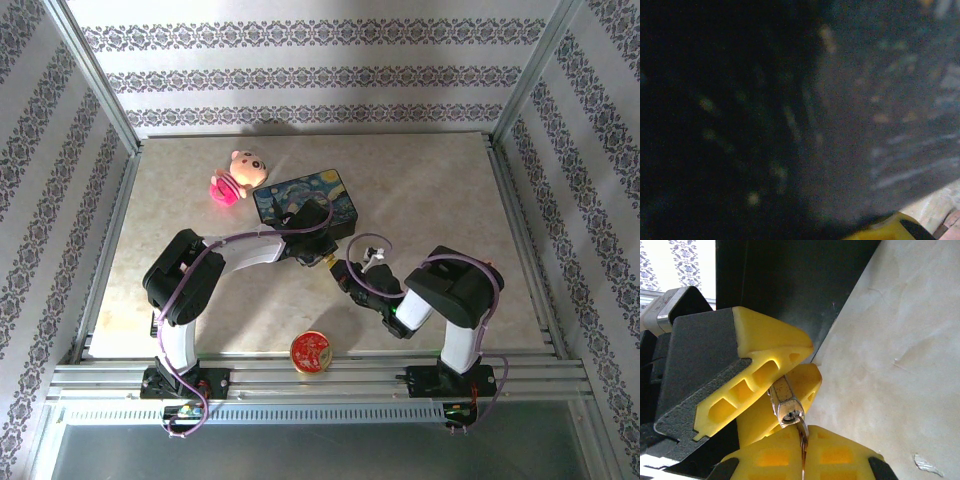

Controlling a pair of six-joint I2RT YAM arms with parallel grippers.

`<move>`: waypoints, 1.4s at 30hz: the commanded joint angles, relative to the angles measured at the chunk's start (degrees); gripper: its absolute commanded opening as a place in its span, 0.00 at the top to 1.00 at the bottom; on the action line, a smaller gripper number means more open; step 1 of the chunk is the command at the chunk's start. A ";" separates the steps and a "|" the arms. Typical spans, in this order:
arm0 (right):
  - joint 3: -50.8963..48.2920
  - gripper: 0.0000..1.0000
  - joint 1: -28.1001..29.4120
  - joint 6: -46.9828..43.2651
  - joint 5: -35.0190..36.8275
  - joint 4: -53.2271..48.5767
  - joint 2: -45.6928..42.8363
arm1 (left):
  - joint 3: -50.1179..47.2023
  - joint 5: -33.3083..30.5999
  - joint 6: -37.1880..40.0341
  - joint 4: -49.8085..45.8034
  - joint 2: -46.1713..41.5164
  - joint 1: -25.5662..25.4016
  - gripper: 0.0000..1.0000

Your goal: Unlock a padlock with a key

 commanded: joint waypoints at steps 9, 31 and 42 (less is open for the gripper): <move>1.52 0.87 -5.10 -3.84 -7.12 1.50 0.52 | -0.87 7.70 -1.88 -3.88 2.17 -1.17 0.73; -5.02 0.67 -8.20 -13.24 -13.30 -2.75 -10.48 | -1.71 8.26 -0.78 -3.01 1.12 0.04 0.73; -3.85 0.72 -8.10 -15.58 -12.91 -6.76 -11.00 | -2.98 8.84 -0.56 -1.55 0.17 0.00 0.73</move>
